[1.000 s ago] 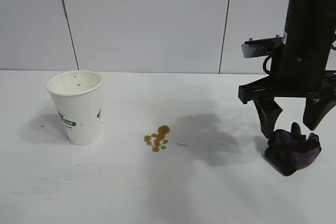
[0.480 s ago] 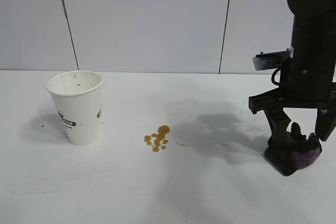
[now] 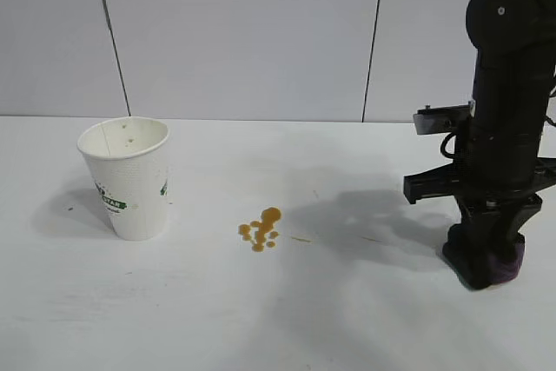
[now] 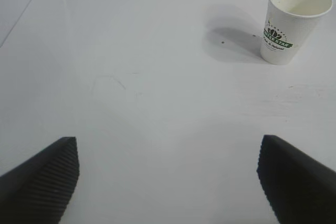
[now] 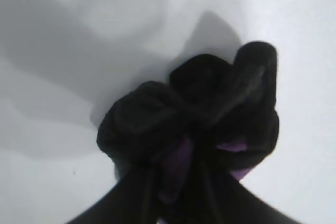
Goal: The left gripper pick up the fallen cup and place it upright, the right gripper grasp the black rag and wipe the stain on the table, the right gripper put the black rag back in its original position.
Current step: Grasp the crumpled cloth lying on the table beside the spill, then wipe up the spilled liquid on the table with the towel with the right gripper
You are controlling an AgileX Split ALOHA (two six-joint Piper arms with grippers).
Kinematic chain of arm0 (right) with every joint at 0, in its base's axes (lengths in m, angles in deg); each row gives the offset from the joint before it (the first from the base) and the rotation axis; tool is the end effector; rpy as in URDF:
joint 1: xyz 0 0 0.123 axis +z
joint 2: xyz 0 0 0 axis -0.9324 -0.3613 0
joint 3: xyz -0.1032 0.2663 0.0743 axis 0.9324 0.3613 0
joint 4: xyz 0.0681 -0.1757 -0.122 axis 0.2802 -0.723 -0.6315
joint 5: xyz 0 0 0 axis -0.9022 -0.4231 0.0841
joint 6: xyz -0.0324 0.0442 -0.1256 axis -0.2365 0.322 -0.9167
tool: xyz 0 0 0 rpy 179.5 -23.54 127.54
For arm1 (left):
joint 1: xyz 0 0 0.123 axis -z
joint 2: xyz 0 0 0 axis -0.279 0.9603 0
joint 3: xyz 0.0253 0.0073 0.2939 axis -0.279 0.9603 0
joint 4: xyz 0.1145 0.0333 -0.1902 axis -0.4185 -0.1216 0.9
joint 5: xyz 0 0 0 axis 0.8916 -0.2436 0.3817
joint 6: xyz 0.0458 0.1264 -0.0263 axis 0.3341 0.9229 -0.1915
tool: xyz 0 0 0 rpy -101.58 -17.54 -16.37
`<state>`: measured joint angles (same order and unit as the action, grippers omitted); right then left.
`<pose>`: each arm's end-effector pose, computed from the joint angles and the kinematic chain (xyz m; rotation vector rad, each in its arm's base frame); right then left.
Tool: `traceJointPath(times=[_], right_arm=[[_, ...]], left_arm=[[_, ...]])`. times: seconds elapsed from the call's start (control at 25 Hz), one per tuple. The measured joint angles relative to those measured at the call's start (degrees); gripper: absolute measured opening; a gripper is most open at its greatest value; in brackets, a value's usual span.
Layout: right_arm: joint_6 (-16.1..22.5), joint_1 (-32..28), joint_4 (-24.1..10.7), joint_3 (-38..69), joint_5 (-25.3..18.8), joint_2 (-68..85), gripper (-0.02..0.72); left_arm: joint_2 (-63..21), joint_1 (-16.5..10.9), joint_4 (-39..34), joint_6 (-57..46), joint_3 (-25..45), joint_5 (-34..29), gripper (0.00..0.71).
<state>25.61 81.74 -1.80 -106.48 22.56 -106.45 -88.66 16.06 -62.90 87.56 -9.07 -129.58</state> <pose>0.3352 0.0616 0.1177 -0.1541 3.1149 -0.1677 -0.0036 0.0038 0.2291 0.0421 2.1140 0.0653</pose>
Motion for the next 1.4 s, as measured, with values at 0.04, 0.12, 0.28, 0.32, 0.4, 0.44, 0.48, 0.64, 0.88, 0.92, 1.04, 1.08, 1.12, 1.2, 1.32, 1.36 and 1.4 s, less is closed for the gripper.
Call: traceJointPath(times=[0.04,0.12,0.28,0.32,0.4,0.44,0.48,0.64,0.88,0.92,1.04,1.08,1.12,1.2,1.32,1.36,1.4], right_arm=[[-0.2,0.0,0.4,-0.3,-0.3,0.3,0.083],[-1.9,-0.1,3.0,-1.3,-0.9,1.3,0.083],[-7.9,-0.1,14.0,-3.5,-1.1,5.1,0.083],[-9.4,-0.1,16.8,-3.8,-0.9,6.3,0.083],[-11.1,-0.1,20.8,-4.5,-0.9,8.1,0.083],[-11.7,-0.1,22.5,-4.6,-0.6,8.9,0.083],[-12.3,0.1,23.7,-4.7,-0.5,9.4,0.083],[-13.2,3.6,26.7,-4.7,1.3,9.9,0.083],[-13.4,13.2,28.2,-4.7,7.2,8.4,0.083],[-13.4,14.7,28.4,-4.7,8.1,8.0,0.083],[-13.2,17.7,28.5,-4.8,10.4,5.9,0.083],[-13.0,18.1,28.6,-4.8,11.1,5.1,0.083],[-12.3,18.2,28.6,-4.8,12.0,4.2,0.083],[-12.3,18.3,28.5,-4.8,14.0,2.1,0.083],[-12.0,18.3,28.5,-4.8,17.0,-0.8,0.083],[-12.0,18.3,28.5,-4.8,17.9,-1.6,0.083],[-12.0,18.3,28.6,-4.9,18.7,-2.4,0.083]], left_arm=[[0.0,0.0,0.0,0.0,0.0,0.0,0.663],[0.0,0.0,0.0,0.0,0.0,0.0,0.663],[0.0,0.0,0.0,0.0,0.0,0.0,0.663],[0.0,0.0,0.0,0.0,0.0,0.0,0.663],[0.0,0.0,0.0,0.0,0.0,0.0,0.663],[0.0,0.0,0.0,0.0,0.0,0.0,0.663],[0.0,0.0,0.0,0.0,0.0,0.0,0.663],[0.0,0.0,0.0,0.0,0.0,0.0,0.663],[0.0,0.0,0.0,0.0,0.0,0.0,0.663],[0.0,0.0,0.0,0.0,0.0,0.0,0.663],[0.0,0.0,0.0,0.0,0.0,0.0,0.663],[0.0,0.0,0.0,0.0,0.0,0.0,0.663],[0.0,0.0,0.0,0.0,0.0,0.0,0.663],[0.0,0.0,0.0,0.0,0.0,0.0,0.663],[0.0,0.0,0.0,0.0,0.0,0.0,0.663],[0.0,0.0,0.0,0.0,0.0,0.0,0.663],[0.0,0.0,0.0,0.0,0.0,0.0,0.663]])
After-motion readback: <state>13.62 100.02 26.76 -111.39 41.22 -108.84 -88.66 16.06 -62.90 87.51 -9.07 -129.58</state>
